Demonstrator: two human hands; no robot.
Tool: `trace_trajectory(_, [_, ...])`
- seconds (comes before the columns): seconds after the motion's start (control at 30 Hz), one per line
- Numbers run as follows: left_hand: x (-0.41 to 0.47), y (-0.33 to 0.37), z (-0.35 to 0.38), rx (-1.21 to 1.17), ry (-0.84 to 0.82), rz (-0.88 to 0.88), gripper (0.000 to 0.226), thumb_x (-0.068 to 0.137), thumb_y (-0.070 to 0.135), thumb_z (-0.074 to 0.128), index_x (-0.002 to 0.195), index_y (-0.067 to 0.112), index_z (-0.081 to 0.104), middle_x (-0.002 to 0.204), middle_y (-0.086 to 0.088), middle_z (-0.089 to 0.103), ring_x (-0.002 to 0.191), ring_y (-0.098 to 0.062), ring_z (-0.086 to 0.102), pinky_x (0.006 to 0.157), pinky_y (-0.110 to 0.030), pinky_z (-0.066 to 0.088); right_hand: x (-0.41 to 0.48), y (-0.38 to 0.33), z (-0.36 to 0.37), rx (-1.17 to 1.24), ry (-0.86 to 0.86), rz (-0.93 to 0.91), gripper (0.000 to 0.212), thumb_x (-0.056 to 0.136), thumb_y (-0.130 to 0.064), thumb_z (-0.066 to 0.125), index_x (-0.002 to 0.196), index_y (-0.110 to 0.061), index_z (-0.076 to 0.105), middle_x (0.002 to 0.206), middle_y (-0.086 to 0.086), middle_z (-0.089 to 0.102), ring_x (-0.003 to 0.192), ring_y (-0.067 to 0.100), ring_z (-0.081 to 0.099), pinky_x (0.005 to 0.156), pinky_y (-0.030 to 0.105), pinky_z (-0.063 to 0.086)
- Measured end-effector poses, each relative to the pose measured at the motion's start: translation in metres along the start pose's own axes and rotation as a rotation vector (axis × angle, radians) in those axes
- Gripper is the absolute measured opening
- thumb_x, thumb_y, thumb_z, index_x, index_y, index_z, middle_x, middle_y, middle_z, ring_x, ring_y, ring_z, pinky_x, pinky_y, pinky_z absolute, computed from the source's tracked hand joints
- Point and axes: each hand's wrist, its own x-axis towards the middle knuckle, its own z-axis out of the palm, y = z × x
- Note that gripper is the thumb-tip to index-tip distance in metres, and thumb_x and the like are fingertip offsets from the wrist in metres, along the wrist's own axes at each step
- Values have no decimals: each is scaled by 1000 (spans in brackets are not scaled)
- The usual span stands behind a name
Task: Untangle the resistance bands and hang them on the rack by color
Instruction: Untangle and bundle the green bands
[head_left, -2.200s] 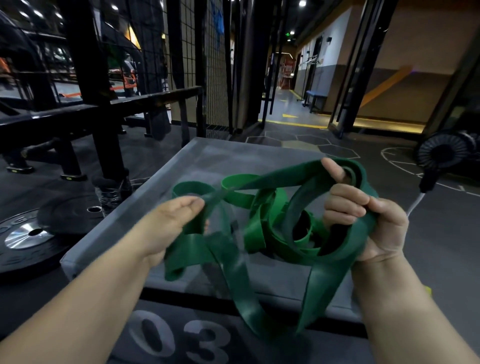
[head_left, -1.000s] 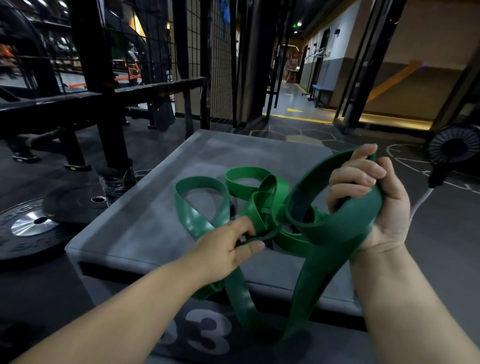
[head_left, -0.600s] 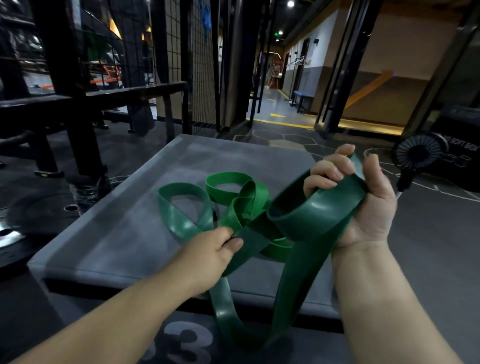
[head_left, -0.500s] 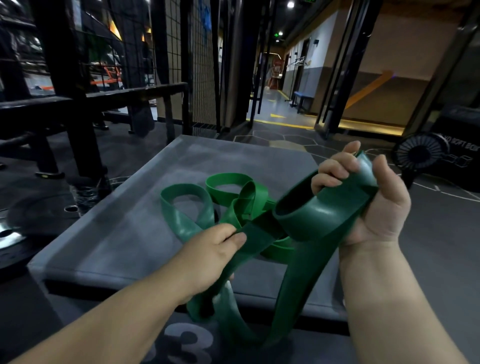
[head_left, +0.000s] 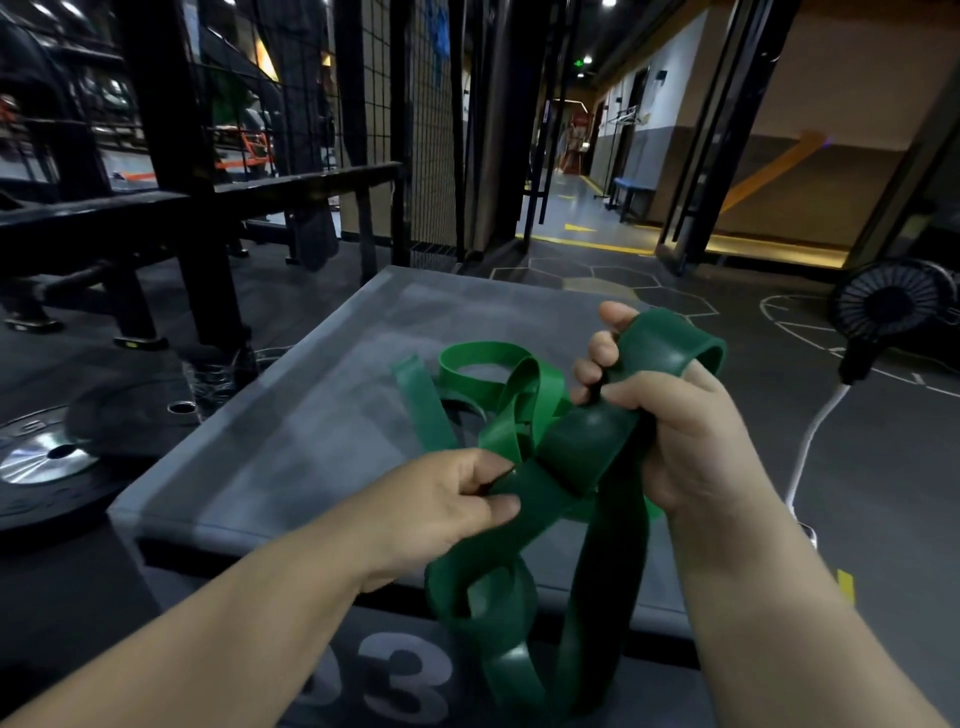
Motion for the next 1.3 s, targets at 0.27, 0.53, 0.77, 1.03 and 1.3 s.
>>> trace_trajectory(0.27, [6, -1, -8, 57, 238, 5, 10, 94, 29, 59, 97, 20, 60, 86, 4, 71, 73, -7, 67, 66, -19, 51, -2, 24, 16, -172, -56, 85, 49, 64, 10, 48, 108, -10, 53, 77, 0, 54, 73, 15, 53, 70, 27, 47])
trace_trajectory(0.53, [2, -4, -28, -473, -36, -2, 42, 62, -6, 55, 103, -2, 62, 99, -24, 67, 91, -33, 64, 87, -41, 49, -6, 40, 22, -278, -130, 111, 42, 74, 2, 55, 111, -14, 49, 82, -5, 56, 97, 22, 64, 91, 45, 52])
trace_trajectory(0.77, [2, -3, -25, -611, 9, 8, 32, 73, 9, 56, 104, -2, 60, 85, -17, 71, 72, -25, 69, 68, -37, 61, -11, 50, 19, -445, -211, 180, 46, 74, -4, 64, 118, -13, 53, 102, -3, 70, 100, 17, 67, 81, 36, 58])
trace_trajectory(1.03, [1, -5, -33, -780, -95, -8, 51, 73, 9, 55, 119, -13, 55, 105, -28, 66, 88, -33, 69, 77, -39, 59, -6, 54, 16, -937, -200, -57, 27, 81, -42, 57, 100, -25, 68, 116, -20, 56, 115, 10, 56, 95, 45, 50])
trace_trajectory(1.3, [5, -10, -20, -726, -89, -31, 38, 62, -3, 57, 100, -5, 57, 85, -24, 67, 75, -32, 69, 69, -41, 60, -8, 44, 15, -1269, -231, -205, 16, 88, -30, 52, 95, -17, 59, 88, -3, 61, 81, 15, 60, 73, 44, 51])
